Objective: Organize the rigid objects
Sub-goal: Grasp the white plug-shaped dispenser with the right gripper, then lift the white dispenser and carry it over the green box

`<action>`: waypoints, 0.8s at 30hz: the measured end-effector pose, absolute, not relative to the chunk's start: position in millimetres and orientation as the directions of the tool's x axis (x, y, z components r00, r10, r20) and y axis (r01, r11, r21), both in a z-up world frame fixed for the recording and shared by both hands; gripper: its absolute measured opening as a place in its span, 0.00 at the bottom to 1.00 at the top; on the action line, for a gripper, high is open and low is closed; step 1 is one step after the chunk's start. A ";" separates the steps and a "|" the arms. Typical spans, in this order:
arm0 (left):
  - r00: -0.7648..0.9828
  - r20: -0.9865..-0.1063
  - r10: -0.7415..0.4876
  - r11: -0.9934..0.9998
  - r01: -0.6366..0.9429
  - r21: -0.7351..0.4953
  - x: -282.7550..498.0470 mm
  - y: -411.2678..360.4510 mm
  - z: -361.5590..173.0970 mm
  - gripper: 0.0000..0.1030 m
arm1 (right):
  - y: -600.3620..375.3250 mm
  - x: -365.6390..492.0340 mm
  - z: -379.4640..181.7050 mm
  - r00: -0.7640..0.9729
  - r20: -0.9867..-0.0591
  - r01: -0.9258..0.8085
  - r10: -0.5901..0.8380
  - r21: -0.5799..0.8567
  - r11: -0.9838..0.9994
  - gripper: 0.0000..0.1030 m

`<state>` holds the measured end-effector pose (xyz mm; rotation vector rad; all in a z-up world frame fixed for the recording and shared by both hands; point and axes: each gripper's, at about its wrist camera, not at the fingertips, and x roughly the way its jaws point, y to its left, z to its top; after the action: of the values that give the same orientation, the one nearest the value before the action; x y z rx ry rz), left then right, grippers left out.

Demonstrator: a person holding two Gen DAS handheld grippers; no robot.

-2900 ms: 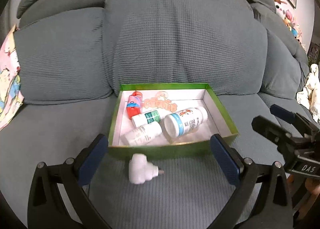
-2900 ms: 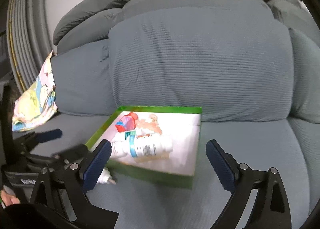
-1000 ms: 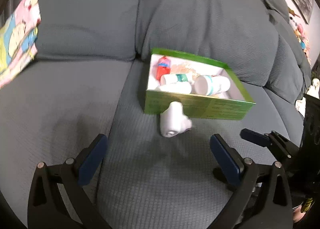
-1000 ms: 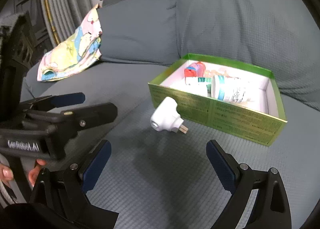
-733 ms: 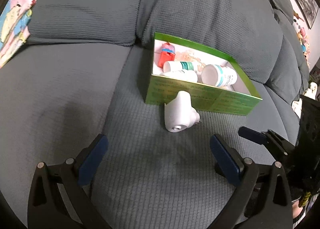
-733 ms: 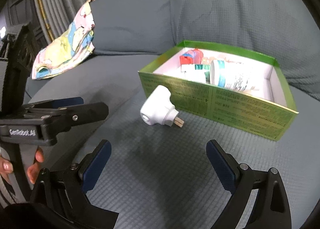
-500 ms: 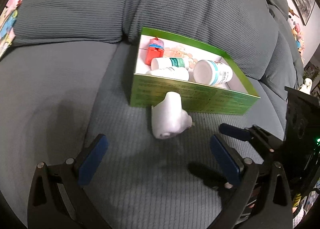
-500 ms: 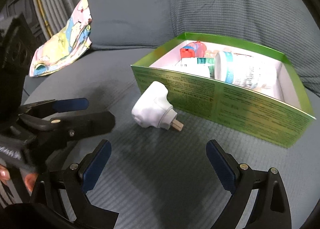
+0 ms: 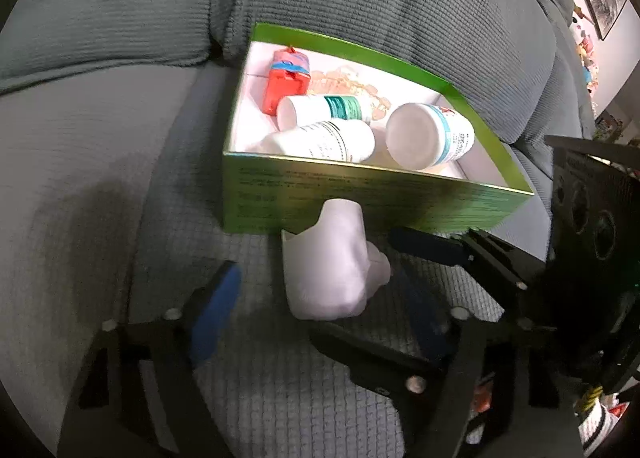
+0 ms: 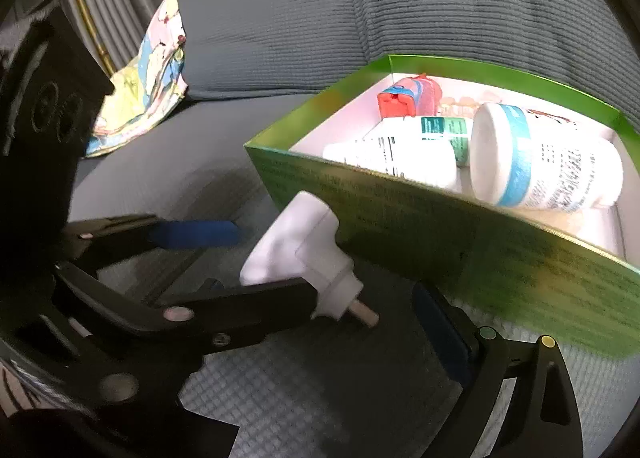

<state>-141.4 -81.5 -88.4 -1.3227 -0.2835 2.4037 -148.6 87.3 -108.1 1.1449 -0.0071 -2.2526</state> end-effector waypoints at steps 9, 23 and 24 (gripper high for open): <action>-0.433 -0.753 0.496 -0.868 -0.261 -0.422 -146.6 -81.5 -96.3 0.53 | 75.4 -158.7 -115.5 -0.382 -0.759 0.554 -0.528 0.269 -0.788 0.70; -0.466 -0.742 0.483 -0.875 -0.284 -0.391 -127.4 -68.9 -76.9 0.53 | 75.4 -136.3 -100.1 -0.419 -0.741 0.588 -0.526 0.220 -0.779 0.62; -0.472 -0.737 0.484 -0.875 -0.291 -0.388 -124.4 -65.4 -72.9 0.53 | 77.6 -134.1 -96.9 -0.425 -0.736 0.586 -0.527 0.219 -0.780 0.62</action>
<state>-124.4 -65.4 -72.9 -1.2698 -0.2877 2.3455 -134.1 77.6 -96.9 1.1051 0.0920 -2.2062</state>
